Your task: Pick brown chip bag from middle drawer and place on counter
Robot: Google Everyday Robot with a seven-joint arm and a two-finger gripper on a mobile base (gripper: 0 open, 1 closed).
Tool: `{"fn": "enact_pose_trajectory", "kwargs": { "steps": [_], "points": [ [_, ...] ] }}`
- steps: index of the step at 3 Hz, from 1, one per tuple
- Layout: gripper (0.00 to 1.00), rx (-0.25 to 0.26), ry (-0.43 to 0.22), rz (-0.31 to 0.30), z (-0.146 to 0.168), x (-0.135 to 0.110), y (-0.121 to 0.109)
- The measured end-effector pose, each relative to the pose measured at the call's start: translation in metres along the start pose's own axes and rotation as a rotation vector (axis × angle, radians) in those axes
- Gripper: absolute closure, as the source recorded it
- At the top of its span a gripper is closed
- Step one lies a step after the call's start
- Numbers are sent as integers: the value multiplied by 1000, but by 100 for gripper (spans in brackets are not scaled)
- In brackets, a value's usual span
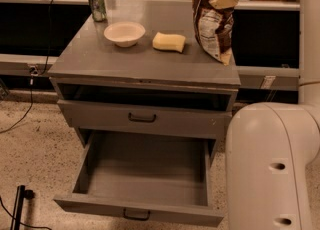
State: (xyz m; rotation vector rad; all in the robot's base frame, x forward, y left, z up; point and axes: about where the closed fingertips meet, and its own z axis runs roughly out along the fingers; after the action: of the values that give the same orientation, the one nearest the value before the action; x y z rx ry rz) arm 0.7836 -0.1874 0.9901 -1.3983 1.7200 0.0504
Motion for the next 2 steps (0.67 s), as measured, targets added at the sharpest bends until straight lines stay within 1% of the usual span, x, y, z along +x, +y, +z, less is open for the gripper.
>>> {"fn": "enact_pose_trajectory", "kwargs": {
  "steps": [2],
  "points": [
    [13, -6, -2, 2, 10, 0, 1]
  ]
}}
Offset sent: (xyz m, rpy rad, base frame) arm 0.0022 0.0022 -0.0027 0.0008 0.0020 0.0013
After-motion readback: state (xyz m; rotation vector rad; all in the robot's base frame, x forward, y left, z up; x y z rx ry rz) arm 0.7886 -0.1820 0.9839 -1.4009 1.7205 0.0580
